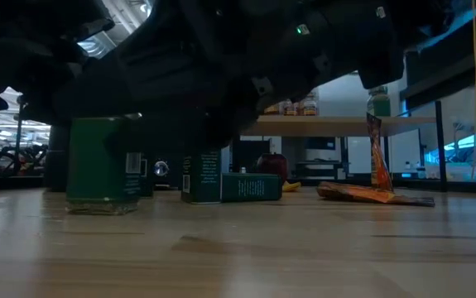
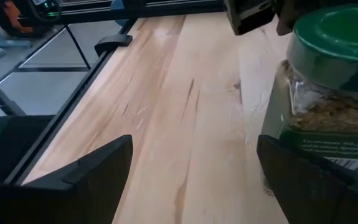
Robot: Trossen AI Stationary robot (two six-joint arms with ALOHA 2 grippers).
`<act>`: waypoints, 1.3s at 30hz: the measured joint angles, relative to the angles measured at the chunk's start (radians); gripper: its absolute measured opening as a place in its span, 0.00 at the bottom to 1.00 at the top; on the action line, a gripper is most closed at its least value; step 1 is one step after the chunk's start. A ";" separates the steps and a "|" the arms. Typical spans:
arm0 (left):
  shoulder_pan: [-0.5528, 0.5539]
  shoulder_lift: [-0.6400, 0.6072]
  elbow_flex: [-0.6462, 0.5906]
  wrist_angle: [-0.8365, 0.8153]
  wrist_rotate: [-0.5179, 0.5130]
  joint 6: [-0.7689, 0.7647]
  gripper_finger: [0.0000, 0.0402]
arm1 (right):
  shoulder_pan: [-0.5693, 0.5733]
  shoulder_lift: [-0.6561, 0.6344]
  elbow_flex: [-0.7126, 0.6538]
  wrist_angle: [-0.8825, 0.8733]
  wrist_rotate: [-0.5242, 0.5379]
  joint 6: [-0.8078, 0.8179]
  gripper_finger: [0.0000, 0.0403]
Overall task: Shelf spices
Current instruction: Put the green seasoning bottle on the shelf
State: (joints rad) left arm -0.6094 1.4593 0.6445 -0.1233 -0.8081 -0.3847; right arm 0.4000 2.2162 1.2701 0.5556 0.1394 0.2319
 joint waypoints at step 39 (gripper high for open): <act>-0.112 0.000 0.000 -0.074 0.046 -0.211 0.69 | -0.002 -0.164 0.002 -0.322 0.210 -0.019 0.87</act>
State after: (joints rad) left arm -0.7212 1.4597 0.6449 -0.1976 -0.7618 -0.5953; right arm 0.3975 2.0520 1.2716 0.2340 0.3493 0.2133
